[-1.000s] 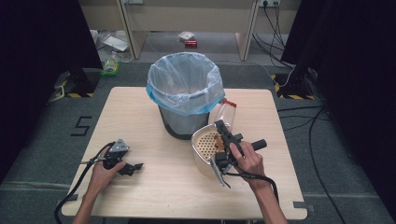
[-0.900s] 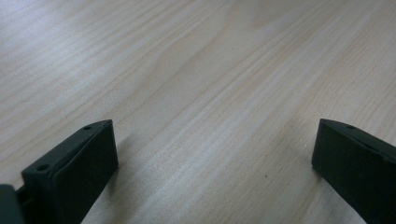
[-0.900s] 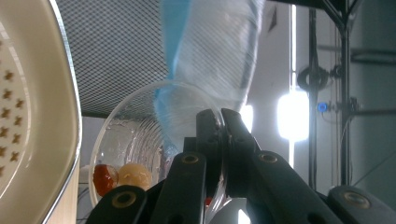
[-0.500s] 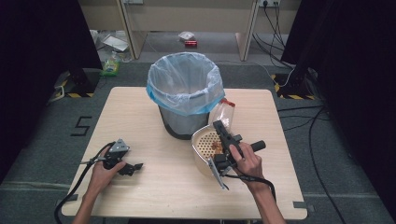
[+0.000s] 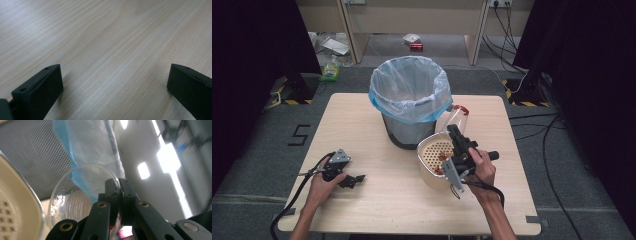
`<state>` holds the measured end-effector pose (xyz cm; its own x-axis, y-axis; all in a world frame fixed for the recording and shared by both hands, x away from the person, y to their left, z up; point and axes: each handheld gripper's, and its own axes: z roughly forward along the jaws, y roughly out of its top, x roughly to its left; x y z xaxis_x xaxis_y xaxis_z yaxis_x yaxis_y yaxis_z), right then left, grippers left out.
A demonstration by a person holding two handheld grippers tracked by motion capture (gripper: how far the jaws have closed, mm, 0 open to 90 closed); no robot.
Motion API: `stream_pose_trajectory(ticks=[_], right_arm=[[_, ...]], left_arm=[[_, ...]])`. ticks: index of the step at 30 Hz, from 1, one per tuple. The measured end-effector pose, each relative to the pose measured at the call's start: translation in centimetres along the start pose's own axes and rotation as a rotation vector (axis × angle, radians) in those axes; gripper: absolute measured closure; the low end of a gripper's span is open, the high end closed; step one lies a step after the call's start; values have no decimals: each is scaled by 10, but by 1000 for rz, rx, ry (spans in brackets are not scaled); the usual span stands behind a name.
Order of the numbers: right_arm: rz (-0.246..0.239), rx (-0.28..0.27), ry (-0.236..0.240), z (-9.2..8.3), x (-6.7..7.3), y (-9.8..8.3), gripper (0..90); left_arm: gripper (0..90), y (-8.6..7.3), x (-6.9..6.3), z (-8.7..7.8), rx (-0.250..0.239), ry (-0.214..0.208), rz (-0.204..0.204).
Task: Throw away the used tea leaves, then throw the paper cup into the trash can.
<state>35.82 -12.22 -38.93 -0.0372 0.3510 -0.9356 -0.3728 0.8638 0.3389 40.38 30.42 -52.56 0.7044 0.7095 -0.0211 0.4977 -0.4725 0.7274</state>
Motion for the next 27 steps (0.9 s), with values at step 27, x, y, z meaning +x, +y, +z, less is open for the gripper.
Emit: stream_pose_trajectory(ticks=[27], right_arm=[[873,150,172,26,-58,-59,868]], left_arm=[[0,0,0,0,1,0,0]])
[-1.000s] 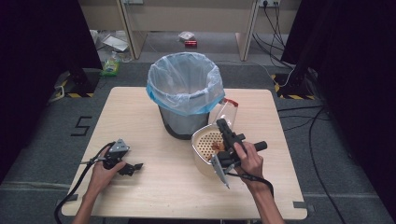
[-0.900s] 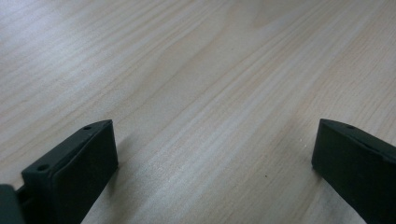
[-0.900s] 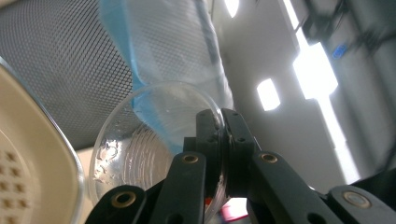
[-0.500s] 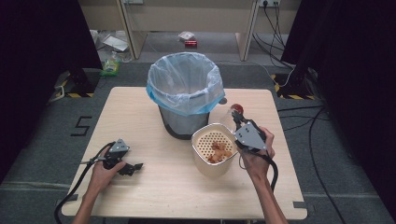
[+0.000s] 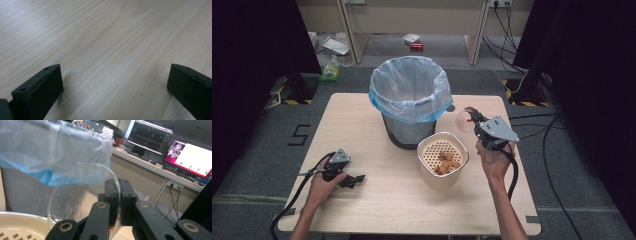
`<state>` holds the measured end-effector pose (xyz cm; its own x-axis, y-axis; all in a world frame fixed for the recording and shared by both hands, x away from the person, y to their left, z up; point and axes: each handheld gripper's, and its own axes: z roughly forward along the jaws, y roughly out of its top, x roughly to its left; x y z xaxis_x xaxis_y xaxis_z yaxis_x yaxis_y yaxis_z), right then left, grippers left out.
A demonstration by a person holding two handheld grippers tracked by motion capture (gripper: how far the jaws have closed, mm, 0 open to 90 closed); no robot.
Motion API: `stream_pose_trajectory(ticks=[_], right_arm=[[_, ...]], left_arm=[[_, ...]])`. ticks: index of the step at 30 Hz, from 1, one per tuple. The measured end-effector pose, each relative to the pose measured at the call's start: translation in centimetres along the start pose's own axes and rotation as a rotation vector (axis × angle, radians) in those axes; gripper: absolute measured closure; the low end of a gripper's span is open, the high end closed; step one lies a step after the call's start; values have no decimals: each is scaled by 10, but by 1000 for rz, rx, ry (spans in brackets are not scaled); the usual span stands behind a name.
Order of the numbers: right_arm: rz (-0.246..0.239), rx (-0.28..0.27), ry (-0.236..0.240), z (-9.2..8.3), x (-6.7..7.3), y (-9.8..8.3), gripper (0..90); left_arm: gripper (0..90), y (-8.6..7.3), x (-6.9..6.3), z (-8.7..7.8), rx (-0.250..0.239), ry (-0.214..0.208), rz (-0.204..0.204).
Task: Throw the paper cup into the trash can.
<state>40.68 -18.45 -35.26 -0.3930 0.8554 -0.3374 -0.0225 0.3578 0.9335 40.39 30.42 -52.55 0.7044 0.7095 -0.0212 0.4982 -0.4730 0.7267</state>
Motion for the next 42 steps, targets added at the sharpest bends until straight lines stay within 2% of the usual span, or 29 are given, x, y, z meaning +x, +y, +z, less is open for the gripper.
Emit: stream_pose_trajectory(ticks=[8,9,11,12,13,15,19,20,21,24,27,28,30,32,33,35,36,37,40,42], right_arm=[[18,-41,-11,4,-13,28,868],[27,-55,-9,6,-16,38,867],[16,-65,-15,9,-20,50,867],[16,-65,-15,9,-20,50,867],[35,-77,-5,13,-24,61,867],[44,-83,-8,17,-28,73,867],[49,-98,8,27,-29,96,867],[49,-98,8,27,-29,96,867],[62,-101,26,35,-27,105,867],[71,-111,53,47,-21,117,866],[81,-111,96,61,-11,126,865],[81,-111,96,61,-11,126,865],[80,-93,130,76,2,130,862],[74,-85,139,80,6,131,860],[78,-69,164,90,15,131,857],[84,-63,175,94,18,130,855],[89,-44,190,103,24,129,843],[108,-36,207,106,26,128,837],[123,-16,227,115,29,126,810],[140,-21,222,116,29,125,773]], left_arm=[[0,0,0,0,0,0,0],[0,0,0,0,0,0,0],[0,0,0,0,0,0,0],[0,0,0,0,0,0,0],[0,0,0,0,0,0,-1],[0,0,0,0,1,0,0],[0,0,0,0,1,0,0],[0,0,0,0,1,0,0],[0,0,0,0,1,0,0],[0,0,0,0,0,0,0],[0,0,0,0,0,0,0],[0,0,0,0,0,0,0],[0,0,0,0,0,0,0],[0,0,0,0,0,0,0],[0,0,0,0,0,0,0],[0,0,0,0,0,0,0],[0,0,0,0,0,0,0],[0,0,0,0,0,0,0],[0,0,0,0,0,0,0],[0,0,0,0,0,0,0]])
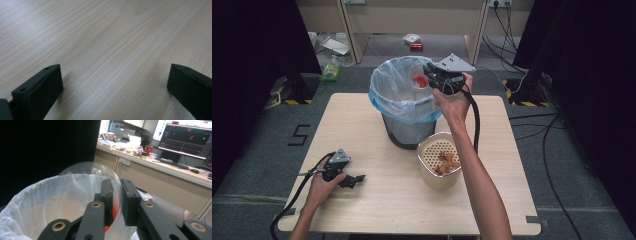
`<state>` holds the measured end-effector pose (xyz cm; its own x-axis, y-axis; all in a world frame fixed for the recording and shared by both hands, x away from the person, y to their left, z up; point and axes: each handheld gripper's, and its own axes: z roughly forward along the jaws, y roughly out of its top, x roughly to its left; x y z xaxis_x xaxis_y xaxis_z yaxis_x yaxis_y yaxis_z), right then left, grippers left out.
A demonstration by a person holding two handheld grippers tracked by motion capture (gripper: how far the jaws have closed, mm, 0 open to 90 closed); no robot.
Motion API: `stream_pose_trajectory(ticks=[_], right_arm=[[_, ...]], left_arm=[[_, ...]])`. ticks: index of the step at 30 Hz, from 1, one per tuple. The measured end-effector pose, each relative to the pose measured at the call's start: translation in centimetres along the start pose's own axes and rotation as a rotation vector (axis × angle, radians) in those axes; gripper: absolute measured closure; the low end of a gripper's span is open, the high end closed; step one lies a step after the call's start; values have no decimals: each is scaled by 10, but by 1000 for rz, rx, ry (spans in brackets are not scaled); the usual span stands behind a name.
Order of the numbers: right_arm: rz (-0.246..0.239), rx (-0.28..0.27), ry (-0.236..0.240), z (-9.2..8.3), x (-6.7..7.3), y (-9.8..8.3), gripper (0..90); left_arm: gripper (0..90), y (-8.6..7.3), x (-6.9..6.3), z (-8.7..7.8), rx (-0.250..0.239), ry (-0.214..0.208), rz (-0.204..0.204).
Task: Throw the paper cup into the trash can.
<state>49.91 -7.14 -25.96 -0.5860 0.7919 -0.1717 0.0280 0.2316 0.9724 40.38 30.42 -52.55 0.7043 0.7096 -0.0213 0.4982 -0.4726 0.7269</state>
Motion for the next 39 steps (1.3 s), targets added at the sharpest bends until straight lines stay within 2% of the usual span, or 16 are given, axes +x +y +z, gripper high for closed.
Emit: stream_pose_trajectory(ticks=[2,8,14,17,18,19,20,21,23,24,27,32,35,39], right_arm=[[27,-9,9,0,-2,1,735],[42,-25,-3,-14,-14,4,702],[42,-16,-24,-30,-27,2,683],[44,-4,-45,-44,-37,-4,665],[44,-4,-45,-44,-37,-4,665],[48,6,-52,-51,-44,-9,658],[48,6,-52,-51,-44,-9,658],[46,20,-66,-59,-51,-14,652],[49,24,-71,-63,-54,-16,649],[68,33,-78,-71,-60,-22,638],[80,50,-91,-82,-67,-33,619],[104,93,-107,-98,-75,-55,567],[104,115,-110,-103,-77,-64,545],[103,157,-118,-114,-81,-87,508]], left_arm=[[0,0,0,0,0,0,0],[0,0,0,0,0,0,0],[0,0,0,0,0,0,0],[0,0,0,0,0,0,0],[0,0,0,0,0,0,0],[0,0,0,0,0,0,0],[0,0,0,0,0,0,0],[0,0,0,0,0,0,0],[0,0,0,0,-1,0,0],[0,0,0,0,0,0,0],[0,0,0,0,0,0,0],[0,0,0,0,1,0,0],[0,0,0,0,0,1,0],[0,0,0,0,1,0,0]])
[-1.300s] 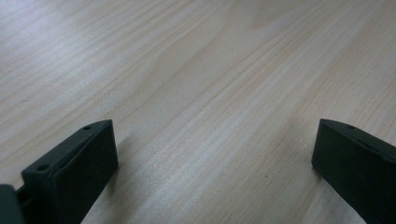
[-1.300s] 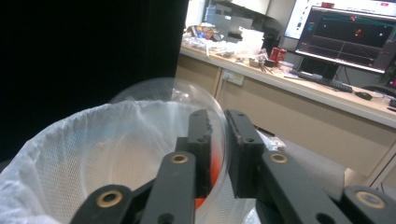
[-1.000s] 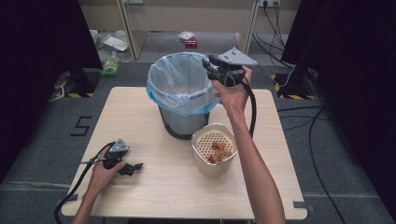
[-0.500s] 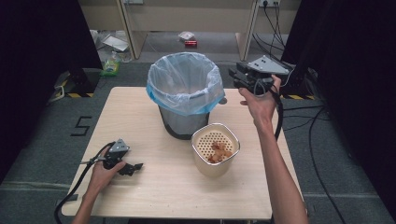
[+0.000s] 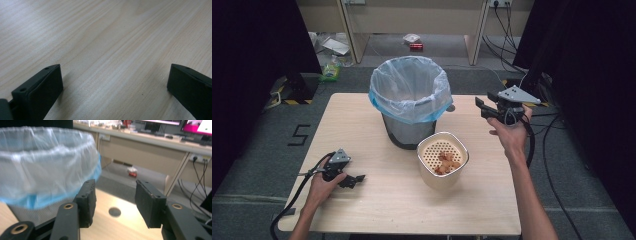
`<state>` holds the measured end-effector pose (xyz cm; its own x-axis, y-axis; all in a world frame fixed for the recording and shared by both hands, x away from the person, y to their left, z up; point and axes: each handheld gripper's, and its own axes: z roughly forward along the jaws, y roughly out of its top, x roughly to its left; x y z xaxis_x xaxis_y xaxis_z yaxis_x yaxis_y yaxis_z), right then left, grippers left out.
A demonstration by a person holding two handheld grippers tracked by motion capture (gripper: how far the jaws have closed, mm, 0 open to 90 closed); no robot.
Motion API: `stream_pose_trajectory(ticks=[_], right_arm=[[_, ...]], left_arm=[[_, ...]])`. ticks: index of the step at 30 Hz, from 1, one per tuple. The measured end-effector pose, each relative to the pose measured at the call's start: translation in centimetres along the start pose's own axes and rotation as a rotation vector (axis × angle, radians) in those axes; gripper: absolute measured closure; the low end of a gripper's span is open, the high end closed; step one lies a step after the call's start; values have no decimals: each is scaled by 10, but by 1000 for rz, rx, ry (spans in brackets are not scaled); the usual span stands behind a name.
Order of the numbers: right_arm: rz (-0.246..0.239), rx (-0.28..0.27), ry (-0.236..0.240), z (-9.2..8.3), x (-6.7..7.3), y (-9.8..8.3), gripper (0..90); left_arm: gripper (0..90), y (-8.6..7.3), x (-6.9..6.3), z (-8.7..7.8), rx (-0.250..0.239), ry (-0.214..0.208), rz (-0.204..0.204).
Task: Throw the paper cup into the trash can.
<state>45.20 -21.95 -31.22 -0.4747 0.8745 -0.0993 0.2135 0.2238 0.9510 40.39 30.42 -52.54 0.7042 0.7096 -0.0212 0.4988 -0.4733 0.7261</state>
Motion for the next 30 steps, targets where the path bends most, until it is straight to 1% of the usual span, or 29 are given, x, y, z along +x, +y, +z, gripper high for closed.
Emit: stream_pose_trajectory(ticks=[3,4,5,6,7,10,14,17,22,24,30], right_arm=[[5,21,-6,-2,-3,-14,495],[5,21,-6,-2,-3,-14,495],[8,39,-7,-3,-4,-22,488],[8,39,-7,-3,-4,-22,488],[8,53,-13,-4,-5,-31,481],[18,67,-15,-7,-7,-42,477],[24,101,-21,-12,-7,-59,460],[21,121,-25,-17,-6,-73,450],[12,182,-23,-26,-1,-100,436],[9,195,-22,-29,1,-111,430],[23,225,-9,-37,8,-131,416]], left_arm=[[0,0,0,0,-1,0,0],[0,0,0,0,-1,0,0],[0,0,0,0,-1,0,0],[0,0,0,0,-1,0,0],[0,0,0,0,-1,0,0],[0,0,0,0,-1,0,0],[0,0,0,0,-1,0,0],[0,0,0,0,-1,0,1],[0,0,0,0,-1,0,1],[0,0,0,0,-1,0,1],[0,0,0,0,-2,0,1]])
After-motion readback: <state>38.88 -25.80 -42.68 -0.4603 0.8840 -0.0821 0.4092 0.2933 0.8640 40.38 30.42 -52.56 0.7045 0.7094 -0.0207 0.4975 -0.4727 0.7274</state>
